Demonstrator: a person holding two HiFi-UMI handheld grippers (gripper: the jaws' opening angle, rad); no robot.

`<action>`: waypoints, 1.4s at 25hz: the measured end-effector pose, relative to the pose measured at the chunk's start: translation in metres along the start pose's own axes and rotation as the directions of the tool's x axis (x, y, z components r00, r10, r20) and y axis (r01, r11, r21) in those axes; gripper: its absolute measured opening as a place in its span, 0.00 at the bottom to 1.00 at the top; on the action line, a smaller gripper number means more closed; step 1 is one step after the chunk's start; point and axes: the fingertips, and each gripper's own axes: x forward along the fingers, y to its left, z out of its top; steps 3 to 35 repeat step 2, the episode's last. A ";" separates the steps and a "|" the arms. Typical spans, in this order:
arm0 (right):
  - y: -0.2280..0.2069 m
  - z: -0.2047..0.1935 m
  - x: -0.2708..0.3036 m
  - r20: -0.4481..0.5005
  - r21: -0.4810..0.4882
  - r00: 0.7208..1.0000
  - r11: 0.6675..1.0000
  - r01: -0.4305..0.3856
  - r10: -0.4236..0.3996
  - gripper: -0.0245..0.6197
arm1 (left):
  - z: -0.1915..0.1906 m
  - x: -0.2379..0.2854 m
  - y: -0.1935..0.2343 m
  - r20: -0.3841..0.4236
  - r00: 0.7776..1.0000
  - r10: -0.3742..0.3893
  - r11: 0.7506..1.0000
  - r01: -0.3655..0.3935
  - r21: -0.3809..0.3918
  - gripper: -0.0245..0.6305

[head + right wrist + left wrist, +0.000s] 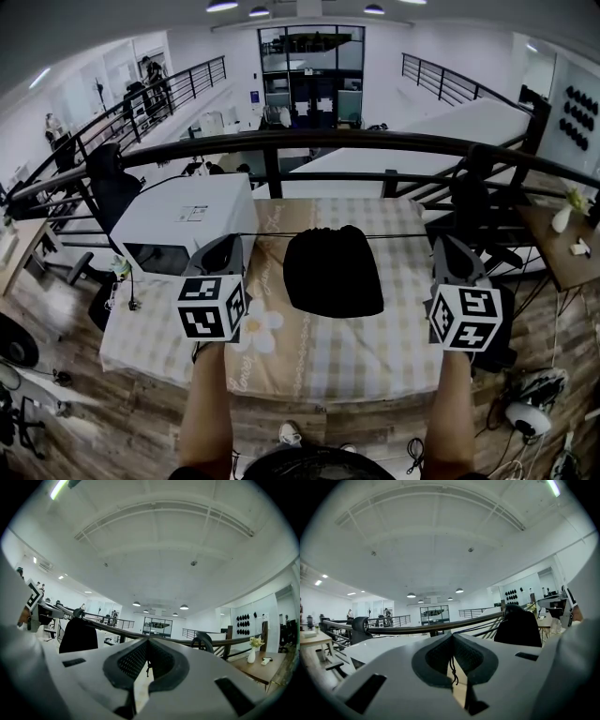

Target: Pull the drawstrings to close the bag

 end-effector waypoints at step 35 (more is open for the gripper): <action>0.001 -0.001 0.001 0.000 -0.001 1.000 1.000 -0.001 0.001 0.07 | -0.002 0.001 0.000 -0.003 1.000 0.000 1.000 0.000 -0.001 0.08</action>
